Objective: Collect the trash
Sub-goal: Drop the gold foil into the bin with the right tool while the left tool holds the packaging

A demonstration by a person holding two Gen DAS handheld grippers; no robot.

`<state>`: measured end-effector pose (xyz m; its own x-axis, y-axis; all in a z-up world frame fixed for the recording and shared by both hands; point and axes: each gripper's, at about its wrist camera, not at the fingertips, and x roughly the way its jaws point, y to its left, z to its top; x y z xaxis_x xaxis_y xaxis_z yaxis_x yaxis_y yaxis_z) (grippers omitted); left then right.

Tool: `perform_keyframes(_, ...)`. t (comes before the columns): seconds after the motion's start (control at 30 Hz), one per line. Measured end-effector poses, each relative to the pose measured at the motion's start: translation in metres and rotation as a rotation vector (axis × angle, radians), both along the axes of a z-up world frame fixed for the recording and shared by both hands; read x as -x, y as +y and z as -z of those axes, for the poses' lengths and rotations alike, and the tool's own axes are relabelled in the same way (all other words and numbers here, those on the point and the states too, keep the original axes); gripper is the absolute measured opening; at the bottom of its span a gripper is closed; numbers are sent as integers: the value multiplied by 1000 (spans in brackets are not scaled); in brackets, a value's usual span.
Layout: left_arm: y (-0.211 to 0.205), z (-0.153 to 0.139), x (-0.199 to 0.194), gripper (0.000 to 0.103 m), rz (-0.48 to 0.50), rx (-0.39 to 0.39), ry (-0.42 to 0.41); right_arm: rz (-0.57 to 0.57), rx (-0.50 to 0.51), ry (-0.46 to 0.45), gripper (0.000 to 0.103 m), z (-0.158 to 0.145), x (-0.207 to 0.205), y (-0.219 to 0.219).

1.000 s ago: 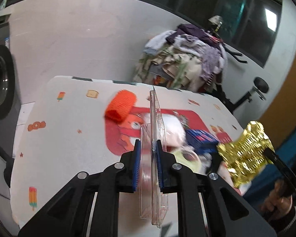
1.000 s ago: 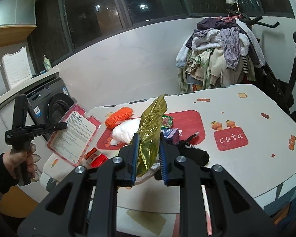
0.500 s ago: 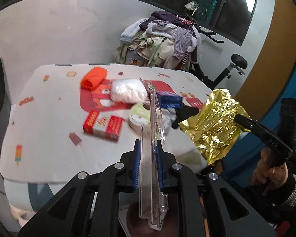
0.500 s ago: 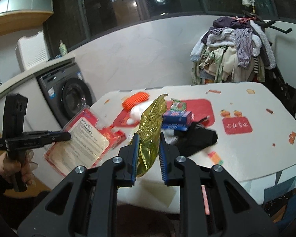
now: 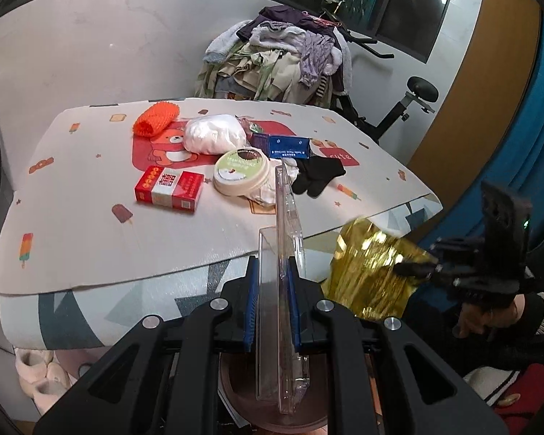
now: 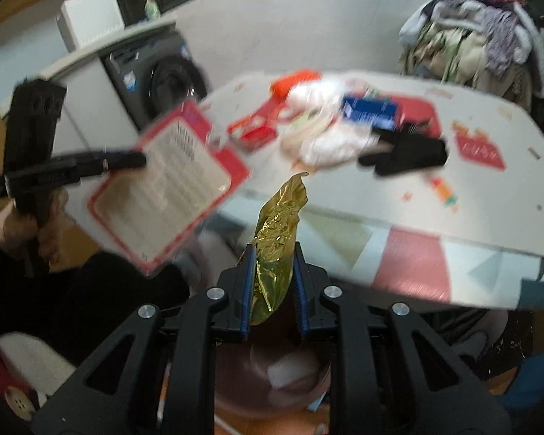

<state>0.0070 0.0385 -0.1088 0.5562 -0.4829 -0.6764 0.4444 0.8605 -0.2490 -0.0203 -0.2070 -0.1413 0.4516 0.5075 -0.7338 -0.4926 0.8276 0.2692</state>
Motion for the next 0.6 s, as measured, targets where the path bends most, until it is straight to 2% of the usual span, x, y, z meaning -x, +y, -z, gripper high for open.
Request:
perform_keyframes(0.23,-2,7,6,15,6,-4,7,-12,47,140,22,41,-14,13)
perform_keyframes(0.4,-6,12,8,15,16,-16,11,13,3,256,22,69,-26,13)
perform_keyframes(0.53,-8,15,8,15,20,-18,17,25,-7,287,24,80,-31,14)
perform_keyframes(0.6,-9,16,8,15,24,-21,17,33,-2,274,26,80,-32,13)
